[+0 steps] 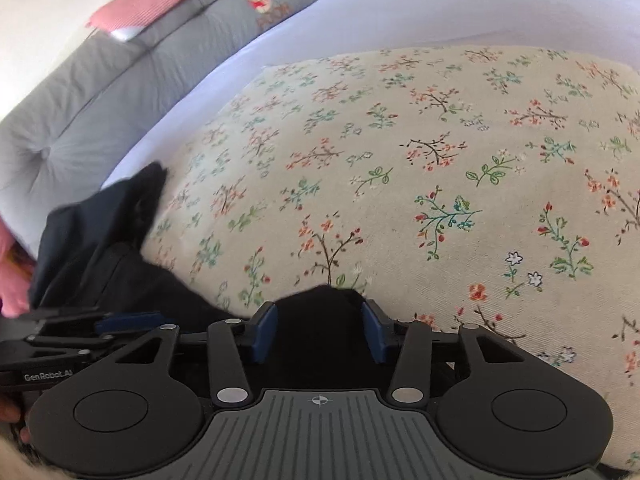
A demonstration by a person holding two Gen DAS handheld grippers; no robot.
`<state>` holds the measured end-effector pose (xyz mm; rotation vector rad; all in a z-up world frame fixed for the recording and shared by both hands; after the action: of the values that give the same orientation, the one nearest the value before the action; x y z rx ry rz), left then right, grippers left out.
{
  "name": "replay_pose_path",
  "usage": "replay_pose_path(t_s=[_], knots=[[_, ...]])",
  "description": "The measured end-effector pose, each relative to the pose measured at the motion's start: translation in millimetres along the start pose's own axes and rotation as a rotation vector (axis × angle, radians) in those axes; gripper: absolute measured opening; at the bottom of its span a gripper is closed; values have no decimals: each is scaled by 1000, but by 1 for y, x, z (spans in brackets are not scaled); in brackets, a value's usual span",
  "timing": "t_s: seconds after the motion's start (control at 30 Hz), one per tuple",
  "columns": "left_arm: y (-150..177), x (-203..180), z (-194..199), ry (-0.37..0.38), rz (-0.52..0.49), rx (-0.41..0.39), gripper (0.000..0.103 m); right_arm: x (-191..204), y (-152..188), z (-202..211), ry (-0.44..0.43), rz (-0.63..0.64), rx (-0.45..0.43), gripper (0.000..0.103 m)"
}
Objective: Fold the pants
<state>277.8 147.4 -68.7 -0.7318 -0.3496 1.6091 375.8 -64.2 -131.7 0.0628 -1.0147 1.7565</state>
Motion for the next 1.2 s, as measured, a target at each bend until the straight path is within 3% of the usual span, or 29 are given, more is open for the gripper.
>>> replay_pose_path(t_s=[0.1, 0.13, 0.23, 0.3, 0.5, 0.63, 0.73, 0.8, 0.97, 1.1, 1.2], knots=[[0, 38, 0, -102, 18, -23, 74, -5, -4, -2, 27, -86, -45, 9], [1, 49, 1, -126, 12, -42, 74, -6, -4, -1, 65, -78, -67, 3], [3, 74, 9, -167, -1, -85, 73, 6, -5, 8, 135, -14, -141, 1], [7, 81, 16, -141, -20, -100, 72, 14, -7, 13, 173, 25, -179, 1], [18, 84, 30, -173, -146, -113, 69, 8, -5, -4, 319, 61, -205, 1], [16, 92, 43, -131, -103, -139, 70, 3, -5, -7, 524, 137, -217, 1], [11, 99, 59, -60, -37, -187, 71, 10, -4, 13, 506, 120, -257, 10], [11, 102, 62, -24, -5, -189, 71, 29, 2, 26, 454, 131, -283, 11], [21, 109, 59, -88, -15, -146, 70, 72, 41, 16, 403, 219, -255, 11], [24, 118, 70, -77, 16, -142, 70, 60, 80, 12, 460, 240, -188, 10], [26, 121, 87, -60, 52, -157, 70, 32, 97, 39, 522, 180, -205, 9]])
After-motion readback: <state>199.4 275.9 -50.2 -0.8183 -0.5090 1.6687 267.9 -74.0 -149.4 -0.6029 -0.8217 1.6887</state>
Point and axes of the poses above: each gripper's, at about its wrist camera, not at the fingertips, and z roughly against the way its jaws point, x to its left, y to its underside, the point moved 8 cm from there along -z, roughly the way its jaws point, and after that the axes turned 2 degrees about -x, right-handed, at the moved point
